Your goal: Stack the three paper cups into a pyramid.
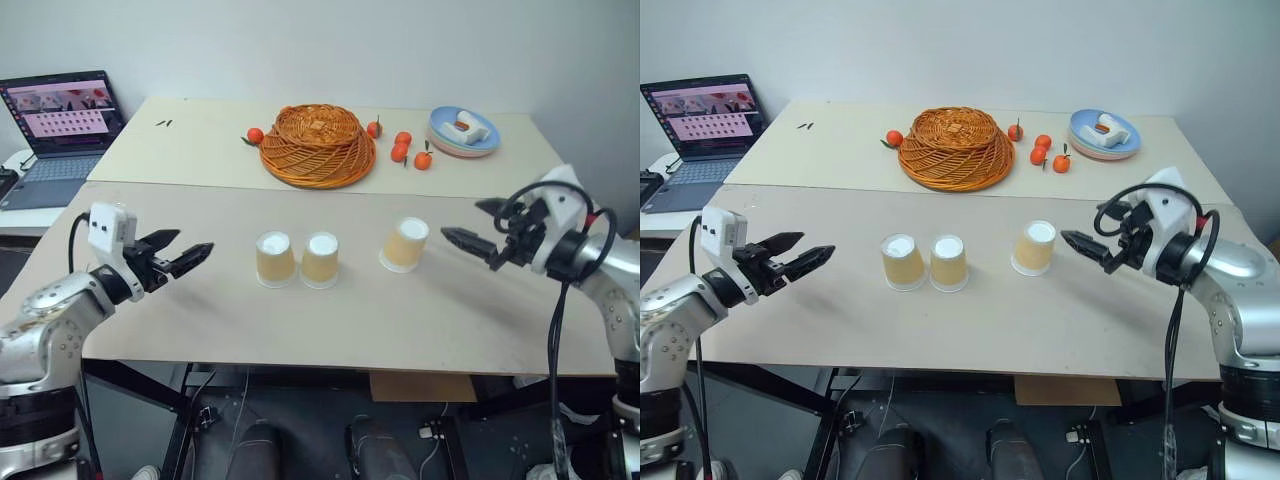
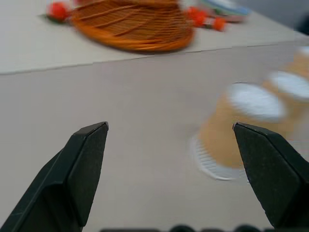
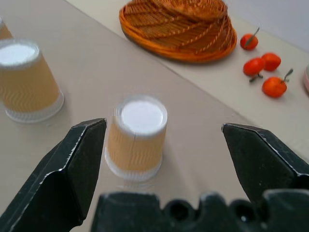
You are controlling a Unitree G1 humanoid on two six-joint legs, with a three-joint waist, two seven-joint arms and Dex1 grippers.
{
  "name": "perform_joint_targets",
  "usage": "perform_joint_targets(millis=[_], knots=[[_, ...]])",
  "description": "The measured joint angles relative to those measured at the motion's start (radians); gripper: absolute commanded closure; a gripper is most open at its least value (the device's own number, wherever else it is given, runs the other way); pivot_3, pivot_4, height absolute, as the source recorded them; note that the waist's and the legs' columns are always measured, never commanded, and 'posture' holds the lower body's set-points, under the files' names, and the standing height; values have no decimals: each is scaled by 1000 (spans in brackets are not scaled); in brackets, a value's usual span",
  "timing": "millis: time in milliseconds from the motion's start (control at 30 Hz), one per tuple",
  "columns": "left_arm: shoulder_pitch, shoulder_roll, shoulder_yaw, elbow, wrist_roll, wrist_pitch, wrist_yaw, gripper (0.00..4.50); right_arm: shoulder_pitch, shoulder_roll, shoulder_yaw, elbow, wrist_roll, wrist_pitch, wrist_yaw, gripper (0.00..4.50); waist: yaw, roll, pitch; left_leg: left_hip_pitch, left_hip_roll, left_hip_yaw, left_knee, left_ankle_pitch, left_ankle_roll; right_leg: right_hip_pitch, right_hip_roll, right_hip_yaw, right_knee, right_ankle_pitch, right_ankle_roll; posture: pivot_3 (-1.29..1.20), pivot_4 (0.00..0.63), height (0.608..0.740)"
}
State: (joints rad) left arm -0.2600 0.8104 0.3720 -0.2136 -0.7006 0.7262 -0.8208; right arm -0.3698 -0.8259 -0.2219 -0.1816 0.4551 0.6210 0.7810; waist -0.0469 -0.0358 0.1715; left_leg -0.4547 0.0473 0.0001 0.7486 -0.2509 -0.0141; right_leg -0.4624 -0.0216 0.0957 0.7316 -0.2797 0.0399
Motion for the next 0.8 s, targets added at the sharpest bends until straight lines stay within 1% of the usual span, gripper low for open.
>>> perform_joint_targets(millis=[33,133,167,333,500,633,800], knots=[[0,67,-1,-12,-21,13,-75,93,2,26,4,7,0,-4,3,0,-8,0,0,1,1,1,0,0,0,0,1,1,1,0,0,0,150,671],[-12,151,-2,-12,-41,23,-163,93,2,65,25,32,0,-10,6,0,-14,2,1,2,2,1,-1,0,0,0,2,0,1,-1,-2,0,150,671],[-21,163,-2,-11,-44,23,-181,93,2,73,35,41,-1,-12,8,0,-13,2,2,2,1,1,-1,0,0,0,2,1,1,-1,-2,0,150,671],[-86,168,-49,17,-45,22,-214,93,-63,147,98,142,-21,-60,21,0,-12,2,3,1,1,1,-1,0,0,0,2,1,1,-2,-1,0,150,671],[-92,156,-88,16,-44,21,-216,93,-150,182,142,290,-63,-128,38,0,-11,2,4,0,1,0,-1,0,0,0,1,1,1,-1,-2,0,150,671],[-100,145,-96,16,-37,17,-212,93,-207,212,170,368,-84,-168,59,0,-11,2,5,0,1,0,-1,0,0,0,2,0,1,-1,-2,0,150,671],[-113,142,-97,17,-34,15,-210,93,-237,237,191,416,-100,-190,81,0,-10,2,6,0,0,0,-1,0,0,0,1,1,1,-1,-2,0,150,671]])
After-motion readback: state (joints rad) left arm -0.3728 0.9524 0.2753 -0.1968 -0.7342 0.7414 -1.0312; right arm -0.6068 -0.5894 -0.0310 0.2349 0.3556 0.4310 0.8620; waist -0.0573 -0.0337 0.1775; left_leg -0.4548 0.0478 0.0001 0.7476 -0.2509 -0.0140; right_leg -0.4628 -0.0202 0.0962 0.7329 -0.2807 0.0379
